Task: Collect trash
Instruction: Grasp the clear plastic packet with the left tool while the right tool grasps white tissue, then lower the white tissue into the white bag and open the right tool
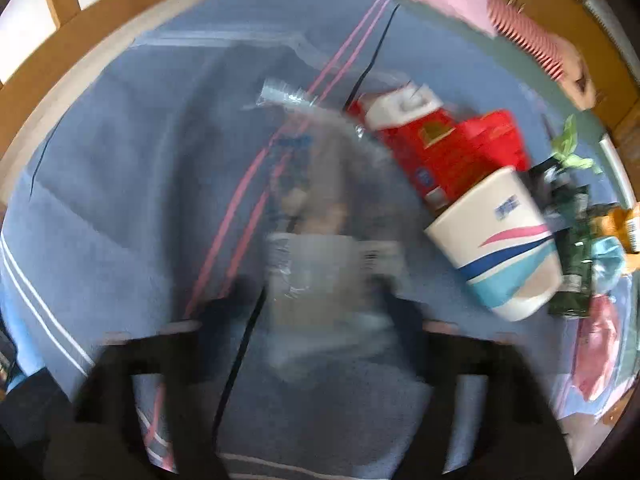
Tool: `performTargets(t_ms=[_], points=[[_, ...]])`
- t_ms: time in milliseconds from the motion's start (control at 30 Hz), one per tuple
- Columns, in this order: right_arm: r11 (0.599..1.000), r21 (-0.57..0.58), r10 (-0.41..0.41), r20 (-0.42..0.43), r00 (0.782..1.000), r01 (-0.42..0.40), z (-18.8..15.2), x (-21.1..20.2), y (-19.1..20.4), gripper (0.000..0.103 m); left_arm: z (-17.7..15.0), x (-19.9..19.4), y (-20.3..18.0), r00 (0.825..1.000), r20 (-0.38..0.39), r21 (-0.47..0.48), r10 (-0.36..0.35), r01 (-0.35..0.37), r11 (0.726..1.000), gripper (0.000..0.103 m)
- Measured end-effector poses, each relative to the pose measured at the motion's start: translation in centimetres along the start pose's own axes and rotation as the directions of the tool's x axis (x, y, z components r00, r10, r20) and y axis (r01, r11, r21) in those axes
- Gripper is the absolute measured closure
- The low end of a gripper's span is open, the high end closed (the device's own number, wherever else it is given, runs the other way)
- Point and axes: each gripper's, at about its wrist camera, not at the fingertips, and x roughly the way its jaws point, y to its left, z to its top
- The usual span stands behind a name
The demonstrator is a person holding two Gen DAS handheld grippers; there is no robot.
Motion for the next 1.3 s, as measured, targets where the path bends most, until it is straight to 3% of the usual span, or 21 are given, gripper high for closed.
performTargets(t_ms=[167,233,300,400,467,600,733,900,1300], points=[[1.000,0.004,-0.006,0.011,1.000,0.006,-0.7,-1.2,-0.9,0.081,-0.8,-1.8,2.3,0.998,0.060,-0.085,-0.013,0.018,0.996,0.073],[1.000,0.002,-0.007,0.026,1.000,0.006,-0.7,-1.9,-1.1,0.081,-1.9,-4.5,3.2,0.988,0.153,-0.105,-0.029,0.045,0.993,0.073],[1.000,-0.015,-0.016,0.036,0.999,0.017,-0.8,-2.3,-1.0,0.081,-3.0,-6.7,3.3,0.971,0.238,-0.083,-0.016,0.037,0.996,0.073],[0.999,-0.031,-0.022,0.033,0.999,0.023,-1.0,-2.4,-0.9,0.081,-5.0,-9.4,2.7,0.936,0.337,-0.024,-0.101,0.116,0.993,0.073],[0.999,-0.034,-0.017,0.035,0.999,0.018,-1.2,-2.6,-0.8,0.081,-6.1,-10.5,1.7,0.921,0.373,0.039,-0.116,0.110,0.993,0.073],[0.999,-0.039,-0.022,0.040,0.999,0.023,-1.3,-2.8,-0.5,0.081,-8.4,-11.7,-1.2,0.907,0.387,0.164,-0.168,0.111,0.980,0.073],[0.999,-0.037,-0.028,0.040,0.999,0.030,-1.3,-2.8,-0.5,0.081,-9.4,-11.8,-2.7,0.911,0.369,0.243,-0.182,0.095,0.965,0.073],[0.999,-0.035,-0.033,0.038,0.999,0.035,-1.2,-2.9,-0.3,0.081,-9.2,-10.9,-2.8,0.929,0.329,0.246,-0.170,0.090,0.965,0.073],[0.998,-0.038,-0.039,0.050,0.998,0.041,-1.1,-3.3,-0.4,0.081,-9.5,-10.7,-2.8,0.931,0.307,0.289,-0.200,0.109,0.951,0.073]])
